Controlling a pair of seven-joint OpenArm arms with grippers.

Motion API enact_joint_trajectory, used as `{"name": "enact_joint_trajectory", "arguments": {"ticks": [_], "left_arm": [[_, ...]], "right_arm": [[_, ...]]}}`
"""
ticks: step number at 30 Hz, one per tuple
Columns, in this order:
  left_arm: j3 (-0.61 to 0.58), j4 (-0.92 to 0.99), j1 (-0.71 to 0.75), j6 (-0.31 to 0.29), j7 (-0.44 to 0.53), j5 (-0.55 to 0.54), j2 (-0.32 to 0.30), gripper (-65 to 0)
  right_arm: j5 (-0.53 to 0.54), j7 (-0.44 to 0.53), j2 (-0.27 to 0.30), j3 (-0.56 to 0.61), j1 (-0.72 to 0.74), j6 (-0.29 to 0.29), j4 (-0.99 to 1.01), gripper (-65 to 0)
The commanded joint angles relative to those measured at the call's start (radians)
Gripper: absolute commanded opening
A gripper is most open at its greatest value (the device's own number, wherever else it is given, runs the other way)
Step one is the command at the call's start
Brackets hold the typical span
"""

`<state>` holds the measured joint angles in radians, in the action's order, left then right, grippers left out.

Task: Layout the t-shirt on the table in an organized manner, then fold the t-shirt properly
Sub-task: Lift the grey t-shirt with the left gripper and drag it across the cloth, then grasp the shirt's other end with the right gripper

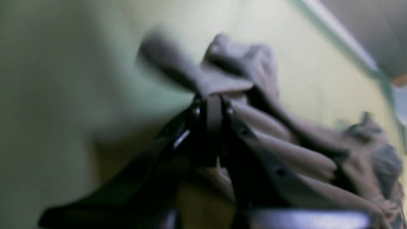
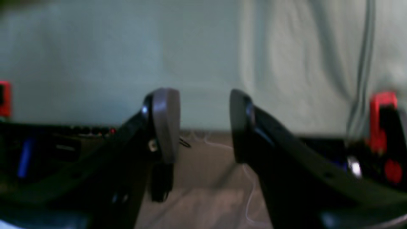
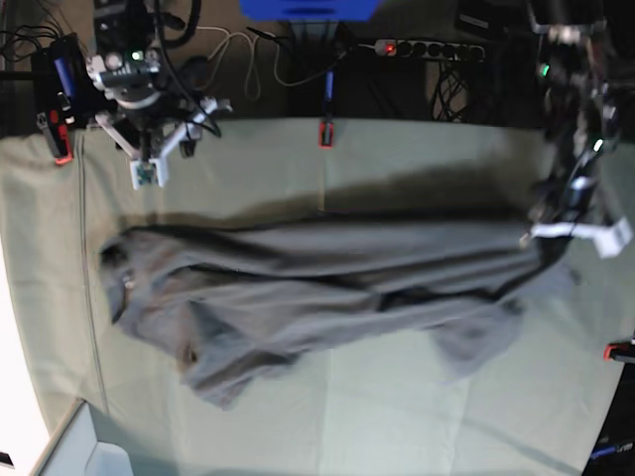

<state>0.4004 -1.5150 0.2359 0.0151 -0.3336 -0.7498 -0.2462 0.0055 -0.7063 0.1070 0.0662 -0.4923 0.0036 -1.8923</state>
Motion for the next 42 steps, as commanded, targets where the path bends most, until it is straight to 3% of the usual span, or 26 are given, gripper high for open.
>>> {"name": "enact_joint_trajectory", "arguments": {"ticks": [1, 7, 12, 24, 28, 35, 42], "left_arm": [[0.033, -0.026, 0.001, -0.011, 0.031, -0.009, -0.017, -64.9], [0.137, 0.021, 0.059, -0.013, 0.034, -0.009, -0.012, -64.9], [0.193, 0.037, 0.093, -0.013, 0.035, -0.012, -0.011, -64.9], [0.229, 0.024, 0.113, -0.013, 0.031, -0.015, -0.011, -64.9], [0.229, 0.011, 0.112, -0.013, 0.031, -0.015, -0.011, -64.9], [0.229, -0.014, 0.11, -0.013, 0.031, -0.014, -0.011, -64.9], [0.226, -0.017, 0.082, -0.011, 0.031, -0.017, -0.011, -64.9]], "right_arm": [[-0.003, 0.017, 0.004, 0.024, 0.011, 0.002, -0.005, -38.2], [-0.005, 0.015, 0.003, 0.129, 0.077, 0.002, 0.017, -36.2], [-0.005, 0.015, 0.003, 0.133, 0.143, 0.002, 0.055, -30.2], [-0.005, 0.03, 0.0, 0.133, 0.211, 0.002, 0.248, -29.8], [-0.003, 0.095, 0.0, 0.131, 0.241, 0.002, 0.339, -29.8], [-0.003, 0.188, 0.0, 0.131, 0.392, 0.002, 0.457, -29.8], [-0.002, 0.198, -0.033, 0.129, 0.607, 0.002, 0.555, -29.7]]}}
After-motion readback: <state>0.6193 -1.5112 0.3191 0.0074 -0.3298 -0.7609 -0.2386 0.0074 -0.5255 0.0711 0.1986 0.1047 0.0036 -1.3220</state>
